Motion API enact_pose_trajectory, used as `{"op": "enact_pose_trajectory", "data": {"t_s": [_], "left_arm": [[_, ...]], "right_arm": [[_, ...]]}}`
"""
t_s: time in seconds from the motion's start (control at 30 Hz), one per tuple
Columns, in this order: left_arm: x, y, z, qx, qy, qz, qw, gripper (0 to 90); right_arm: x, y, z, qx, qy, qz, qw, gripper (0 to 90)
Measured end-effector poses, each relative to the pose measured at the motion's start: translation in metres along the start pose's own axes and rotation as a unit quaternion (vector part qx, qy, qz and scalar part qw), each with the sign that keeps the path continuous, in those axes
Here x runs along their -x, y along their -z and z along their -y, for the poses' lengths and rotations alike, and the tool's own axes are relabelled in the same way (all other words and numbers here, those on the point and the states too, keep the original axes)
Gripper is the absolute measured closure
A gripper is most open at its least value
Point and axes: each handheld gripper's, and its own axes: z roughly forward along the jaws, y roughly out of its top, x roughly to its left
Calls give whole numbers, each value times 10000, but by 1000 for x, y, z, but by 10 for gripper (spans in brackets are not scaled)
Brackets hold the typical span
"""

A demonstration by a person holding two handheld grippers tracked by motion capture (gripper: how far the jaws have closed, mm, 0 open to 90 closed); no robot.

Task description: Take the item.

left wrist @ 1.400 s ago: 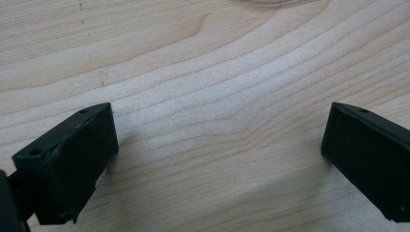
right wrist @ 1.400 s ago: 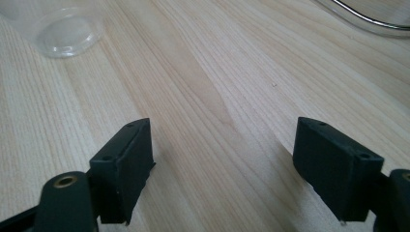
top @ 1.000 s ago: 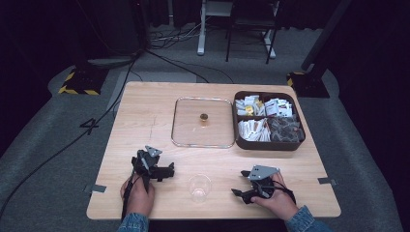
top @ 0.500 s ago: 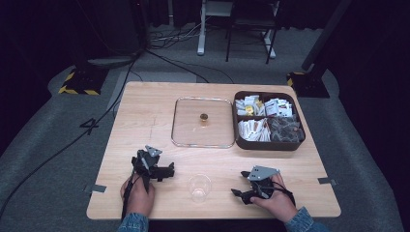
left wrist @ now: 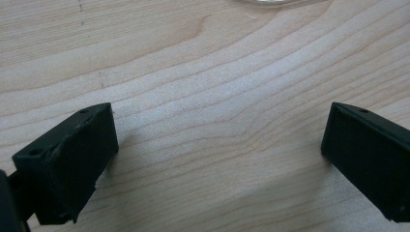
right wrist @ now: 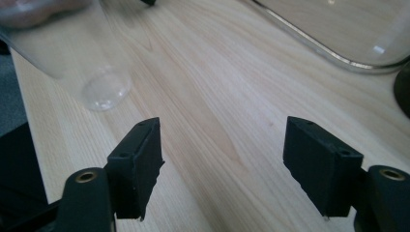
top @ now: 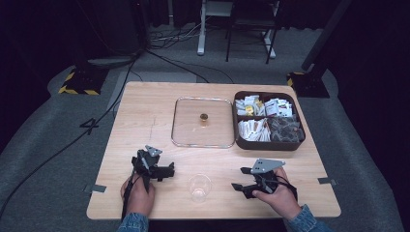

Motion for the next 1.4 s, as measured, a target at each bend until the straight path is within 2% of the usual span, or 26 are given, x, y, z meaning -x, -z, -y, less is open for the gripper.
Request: {"op": "enact_pose_trajectory", "data": {"t_s": [0.2,0.27,0.33,0.47,0.63,0.87,1.13,1.4], "left_arm": [[0,0,0,1,4,3,10000,0],[-1,0,1,16,-31,49,10000,1],[-2,1,1,18,-71,61,10000,1],[-2,1,1,18,-72,61,10000,0],[-2,1,1,19,-63,54,10000,0],[0,0,0,3,27,-15,10000,0],[1,0,0,4,31,-19,10000,0],[0,0,0,-1,21,-16,10000,0]], "right_arm": [[3,10,-10,197,13,-43,9998,302],[7,13,-15,300,-126,-202,9993,302],[9,15,-18,360,-175,-253,9989,302],[12,20,-23,462,-180,-216,9985,302],[16,28,-34,737,-134,-149,9971,278],[15,35,-47,858,15,-160,9962,270],[21,39,-61,973,-11,-121,9952,271],[27,46,-71,1290,12,-101,9916,251]]}}
